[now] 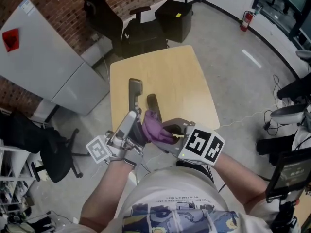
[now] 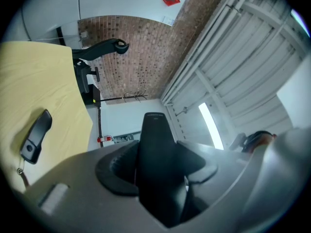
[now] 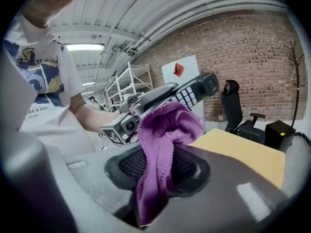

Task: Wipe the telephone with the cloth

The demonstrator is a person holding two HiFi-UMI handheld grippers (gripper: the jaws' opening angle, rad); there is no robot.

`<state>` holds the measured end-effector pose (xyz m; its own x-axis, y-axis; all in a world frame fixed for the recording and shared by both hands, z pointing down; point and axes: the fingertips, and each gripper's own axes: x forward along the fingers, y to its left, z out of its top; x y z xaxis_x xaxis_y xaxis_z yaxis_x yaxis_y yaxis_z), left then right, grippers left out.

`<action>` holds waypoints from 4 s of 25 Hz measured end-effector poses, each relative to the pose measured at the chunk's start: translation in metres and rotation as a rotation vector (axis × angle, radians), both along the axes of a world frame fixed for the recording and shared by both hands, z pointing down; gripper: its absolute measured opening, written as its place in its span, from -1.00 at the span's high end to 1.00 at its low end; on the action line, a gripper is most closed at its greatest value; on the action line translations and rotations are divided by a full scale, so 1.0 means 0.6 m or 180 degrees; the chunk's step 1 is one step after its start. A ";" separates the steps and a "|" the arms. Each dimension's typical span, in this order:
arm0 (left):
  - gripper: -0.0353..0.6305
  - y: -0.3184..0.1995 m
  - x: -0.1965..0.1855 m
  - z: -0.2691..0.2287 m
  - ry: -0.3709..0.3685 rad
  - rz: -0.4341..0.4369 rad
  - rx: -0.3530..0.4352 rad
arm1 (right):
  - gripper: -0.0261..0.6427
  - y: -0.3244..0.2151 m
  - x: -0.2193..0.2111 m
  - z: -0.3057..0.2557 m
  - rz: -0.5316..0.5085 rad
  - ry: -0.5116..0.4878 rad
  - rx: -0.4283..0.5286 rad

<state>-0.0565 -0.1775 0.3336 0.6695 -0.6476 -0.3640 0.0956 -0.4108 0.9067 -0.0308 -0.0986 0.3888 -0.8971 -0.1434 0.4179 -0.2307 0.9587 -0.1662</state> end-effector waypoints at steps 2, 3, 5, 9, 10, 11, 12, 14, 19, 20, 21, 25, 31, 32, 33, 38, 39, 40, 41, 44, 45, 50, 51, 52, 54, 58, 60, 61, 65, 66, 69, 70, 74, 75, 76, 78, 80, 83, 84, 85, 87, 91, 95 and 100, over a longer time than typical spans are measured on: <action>0.12 0.000 0.002 0.002 -0.0005 0.0004 -0.0010 | 0.59 0.011 0.007 0.002 -0.0016 0.0020 -0.0013; 0.12 0.000 0.002 0.003 -0.0007 0.0003 -0.0015 | 0.59 0.015 0.012 0.003 -0.0020 0.0032 -0.0012; 0.12 -0.001 0.002 0.005 -0.0016 0.0006 -0.0021 | 0.59 0.021 0.019 0.004 0.0001 0.0045 0.0009; 0.12 0.005 0.006 0.008 -0.0052 0.0023 -0.0012 | 0.59 0.021 0.028 -0.021 0.0150 -0.0059 0.0126; 0.12 0.007 0.008 0.009 -0.0060 0.0026 -0.0015 | 0.59 0.022 0.028 -0.032 0.0170 -0.0096 0.0164; 0.12 0.010 0.009 0.012 -0.0066 0.0028 -0.0022 | 0.59 0.025 0.027 -0.042 0.0175 -0.0128 0.0203; 0.12 0.011 0.010 0.014 -0.0070 0.0030 -0.0030 | 0.59 0.028 0.024 -0.052 0.0169 -0.0154 0.0239; 0.12 0.014 0.010 0.018 -0.0073 0.0038 -0.0055 | 0.59 0.036 0.013 -0.067 0.0138 -0.0190 0.0290; 0.12 0.015 -0.006 0.032 -0.0063 0.0026 -0.0157 | 0.59 0.056 -0.025 -0.069 0.0002 -0.0168 0.0315; 0.12 0.016 -0.010 0.036 -0.0063 0.0020 -0.0176 | 0.59 0.060 -0.031 -0.065 -0.0014 -0.0161 0.0295; 0.12 0.017 -0.014 0.040 -0.0063 0.0021 -0.0193 | 0.59 0.063 -0.036 -0.060 -0.0017 -0.0157 0.0270; 0.12 0.027 -0.020 0.052 -0.0021 0.0038 -0.0234 | 0.59 0.086 -0.044 -0.036 -0.0021 -0.0115 0.0168; 0.12 0.042 -0.016 0.043 0.0075 0.0056 -0.0194 | 0.59 0.117 -0.032 -0.007 0.0017 -0.0020 0.0047; 0.12 0.039 -0.010 0.043 0.0092 0.0056 -0.0193 | 0.59 0.114 -0.025 -0.002 0.0022 -0.0008 0.0029; 0.12 0.035 -0.003 0.044 0.0113 0.0055 -0.0201 | 0.59 0.109 -0.016 0.003 0.0027 0.0006 0.0009; 0.12 0.045 -0.007 0.046 0.0198 0.0093 -0.0248 | 0.59 0.104 -0.004 0.031 0.0124 0.0153 -0.0048; 0.12 0.050 -0.012 0.046 0.0206 0.0101 -0.0254 | 0.59 0.103 -0.005 0.036 0.0155 0.0189 -0.0060; 0.12 0.054 -0.015 0.046 0.0211 0.0111 -0.0259 | 0.59 0.100 -0.003 0.041 0.0195 0.0225 -0.0074; 0.12 0.056 -0.015 0.047 0.0211 0.0121 -0.0264 | 0.59 0.093 0.002 0.047 0.0245 0.0257 -0.0086; 0.12 0.051 -0.013 0.057 0.0166 0.0111 -0.0282 | 0.59 0.053 0.030 0.066 0.0448 0.0307 -0.0122; 0.12 0.048 -0.013 0.061 0.0136 0.0091 -0.0295 | 0.59 0.036 0.042 0.071 0.0542 0.0296 -0.0138; 0.12 0.021 -0.013 0.097 -0.0216 -0.0074 -0.0362 | 0.59 -0.039 0.106 0.082 0.1003 0.0278 -0.0175; 0.12 0.013 -0.011 0.109 -0.0340 -0.0124 -0.0390 | 0.59 -0.049 0.117 0.082 0.1043 0.0274 -0.0190; 0.12 0.005 -0.010 0.124 -0.0475 -0.0182 -0.0437 | 0.59 -0.057 0.125 0.084 0.1062 0.0279 -0.0205; 0.12 -0.010 -0.007 0.161 -0.0706 -0.0312 -0.0602 | 0.59 -0.069 0.136 0.089 0.1051 0.0304 -0.0236; 0.12 -0.035 -0.005 0.249 -0.1314 -0.0564 -0.0948 | 0.59 -0.086 0.159 0.095 0.0975 0.0327 -0.0289; 0.12 -0.044 -0.005 0.292 -0.1687 -0.0681 -0.1114 | 0.59 -0.094 0.173 0.092 0.0930 0.0311 -0.0311; 0.12 -0.050 -0.003 0.309 -0.1781 -0.0738 -0.1202 | 0.59 -0.097 0.181 0.091 0.0909 0.0304 -0.0321; 0.12 -0.074 0.003 0.367 -0.2275 -0.0878 -0.1359 | 0.59 -0.110 0.206 0.097 0.0847 0.0312 -0.0375; 0.12 -0.081 0.003 0.379 -0.2457 -0.0901 -0.1348 | 0.59 -0.112 0.210 0.100 0.0826 0.0322 -0.0390; 0.12 -0.097 0.004 0.413 -0.2930 -0.0946 -0.1363 | 0.59 -0.118 0.223 0.109 0.0730 0.0360 -0.0439; 0.12 -0.103 0.003 0.424 -0.3049 -0.0975 -0.1384 | 0.59 -0.121 0.228 0.112 0.0699 0.0371 -0.0453; 0.12 -0.123 0.000 0.458 -0.3504 -0.1070 -0.1474 | 0.59 -0.136 0.247 0.117 0.0633 0.0380 -0.0501; 0.12 -0.125 -0.002 0.463 -0.3621 -0.1090 -0.1491 | 0.59 -0.140 0.251 0.117 0.0623 0.0375 -0.0510; 0.12 -0.128 -0.003 0.468 -0.3743 -0.1104 -0.1497 | 0.59 -0.142 0.253 0.118 0.0612 0.0373 -0.0516; 0.12 -0.130 -0.004 0.477 -0.3926 -0.1113 -0.1516 | 0.59 -0.145 0.256 0.120 0.0581 0.0377 -0.0526; 0.12 -0.129 -0.001 0.487 -0.4053 -0.1088 -0.1527 | 0.59 -0.146 0.260 0.121 0.0549 0.0387 -0.0540; 0.12 -0.130 0.005 0.499 -0.4213 -0.1037 -0.1491 | 0.59 -0.153 0.273 0.123 0.0544 0.0385 -0.0571; 0.12 -0.131 0.005 0.501 -0.4257 -0.1024 -0.1484 | 0.59 -0.156 0.276 0.124 0.0546 0.0378 -0.0582; 0.12 -0.131 0.006 0.504 -0.4304 -0.1001 -0.1481 | 0.59 -0.157 0.277 0.125 0.0546 0.0371 -0.0593; 0.12 -0.127 0.008 0.510 -0.4401 -0.0924 -0.1500 | 0.59 -0.158 0.275 0.124 0.0540 0.0355 -0.0611; 0.12 -0.114 0.008 0.525 -0.4618 -0.0800 -0.1528 | 0.59 -0.157 0.265 0.122 0.0546 0.0285 -0.0625; 0.11 -0.113 0.007 0.536 -0.4820 -0.0728 -0.1453 | 0.59 -0.154 0.261 0.129 0.0581 0.0236 -0.0626; -0.03 -0.111 0.018 0.538 -0.4783 -0.0544 -0.1382 | 0.59 -0.144 0.260 0.130 0.0591 0.0251 -0.0623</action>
